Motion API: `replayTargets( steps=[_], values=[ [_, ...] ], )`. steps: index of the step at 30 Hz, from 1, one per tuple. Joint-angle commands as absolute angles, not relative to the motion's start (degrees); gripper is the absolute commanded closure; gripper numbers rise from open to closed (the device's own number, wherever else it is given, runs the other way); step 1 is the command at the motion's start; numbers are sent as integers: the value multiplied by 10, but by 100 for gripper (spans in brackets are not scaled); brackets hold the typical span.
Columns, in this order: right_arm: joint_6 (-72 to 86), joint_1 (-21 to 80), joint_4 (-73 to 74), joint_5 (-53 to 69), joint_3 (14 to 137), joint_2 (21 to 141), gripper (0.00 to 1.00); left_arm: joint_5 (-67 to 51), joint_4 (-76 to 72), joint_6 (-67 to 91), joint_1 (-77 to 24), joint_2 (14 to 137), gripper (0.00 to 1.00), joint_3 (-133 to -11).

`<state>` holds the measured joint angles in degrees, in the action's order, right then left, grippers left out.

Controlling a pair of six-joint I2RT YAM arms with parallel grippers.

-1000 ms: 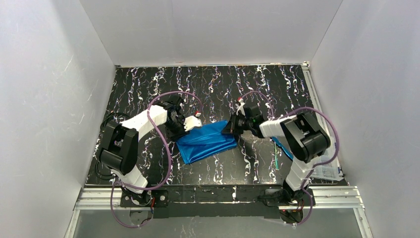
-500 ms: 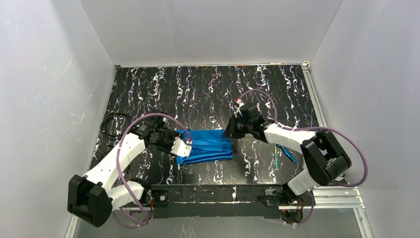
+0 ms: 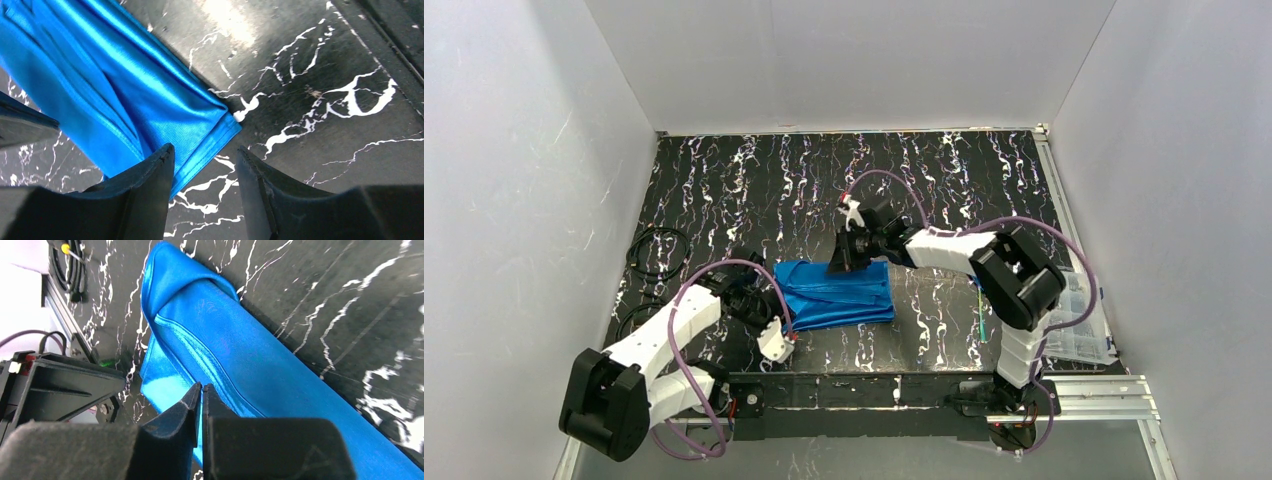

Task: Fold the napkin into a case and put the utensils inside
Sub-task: Rotate the 2/3-rectangle-folded napkin at the center of the board, then pick up the 2/3-rectangle-folded napkin at the center of the board.

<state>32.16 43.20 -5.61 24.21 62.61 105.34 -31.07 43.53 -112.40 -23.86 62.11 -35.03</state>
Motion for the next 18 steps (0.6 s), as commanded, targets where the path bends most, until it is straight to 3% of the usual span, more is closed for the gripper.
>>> replayTargets(
  steps=[1, 8, 18],
  values=[
    [309, 450, -117, 294, 655, 1086, 87, -336, 451, -1264, -241, 637, 53, -330],
    [318, 472, -203, 328, 615, 1094, 89, -341, 414, -1332, -241, 660, 53, -308],
    [313, 472, -239, 304, 565, 1130, 92, -367, 316, -1346, -241, 662, 66, -251]
  ],
)
